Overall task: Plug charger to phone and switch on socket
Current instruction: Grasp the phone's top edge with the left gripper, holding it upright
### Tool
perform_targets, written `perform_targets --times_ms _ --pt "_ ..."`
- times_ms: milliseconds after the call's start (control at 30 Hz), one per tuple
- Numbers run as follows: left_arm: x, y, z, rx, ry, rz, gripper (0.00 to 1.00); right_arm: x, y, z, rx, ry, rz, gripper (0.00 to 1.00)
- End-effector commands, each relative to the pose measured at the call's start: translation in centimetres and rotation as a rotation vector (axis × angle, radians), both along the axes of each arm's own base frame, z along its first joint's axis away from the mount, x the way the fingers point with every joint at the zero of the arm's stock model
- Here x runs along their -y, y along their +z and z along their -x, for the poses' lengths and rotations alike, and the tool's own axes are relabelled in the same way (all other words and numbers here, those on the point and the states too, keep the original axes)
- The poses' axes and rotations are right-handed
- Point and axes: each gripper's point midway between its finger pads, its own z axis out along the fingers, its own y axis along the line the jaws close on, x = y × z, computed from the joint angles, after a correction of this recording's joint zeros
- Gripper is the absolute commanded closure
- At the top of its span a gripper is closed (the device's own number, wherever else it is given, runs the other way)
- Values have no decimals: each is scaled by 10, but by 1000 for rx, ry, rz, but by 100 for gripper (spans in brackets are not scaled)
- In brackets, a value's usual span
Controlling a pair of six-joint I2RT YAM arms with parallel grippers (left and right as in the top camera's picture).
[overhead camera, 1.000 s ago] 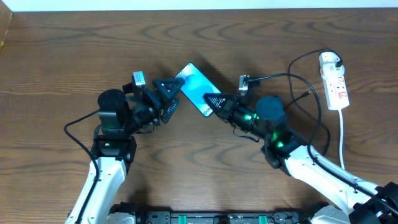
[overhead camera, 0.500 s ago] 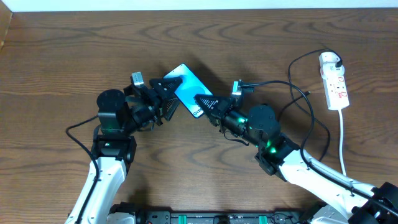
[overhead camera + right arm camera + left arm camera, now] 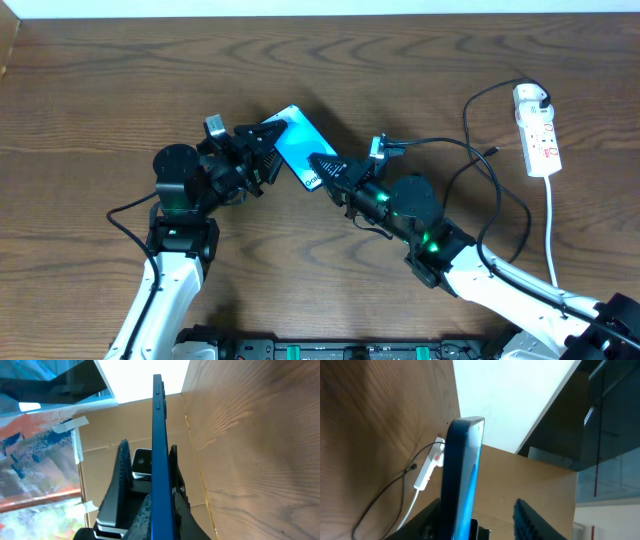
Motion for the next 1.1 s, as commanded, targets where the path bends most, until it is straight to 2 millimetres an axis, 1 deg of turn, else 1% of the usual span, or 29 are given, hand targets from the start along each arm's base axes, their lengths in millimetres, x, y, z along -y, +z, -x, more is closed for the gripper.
perform_targets --times_ms 0,233,300,433,500,667,800,900,933,1067 --pt "1 5 0 24 -7 -4 62 -3 8 2 -4 -13 -29 99" --pt "8 8 7 96 -80 -54 63 -6 7 6 9 19 -18 99" --pt "11 13 9 145 -102 -69 63 -9 7 9 20 44 -9 99" --pt "17 30 14 281 -161 -100 63 -12 5 15 37 90 14 99" --pt "19 32 17 313 -184 -111 63 -14 5 18 37 105 12 99" --pt "22 32 21 319 -212 -108 68 -14 5 18 44 110 16 99" --pt "25 33 25 335 -236 -115 68 -16 8 20 95 123 36 99" --pt "30 33 28 336 -256 -111 70 -16 8 21 131 129 61 99" --pt "32 33 29 337 -261 -110 73 -16 8 21 143 130 69 99" --pt "35 33 30 337 -272 -109 78 -16 8 21 145 130 69 99"
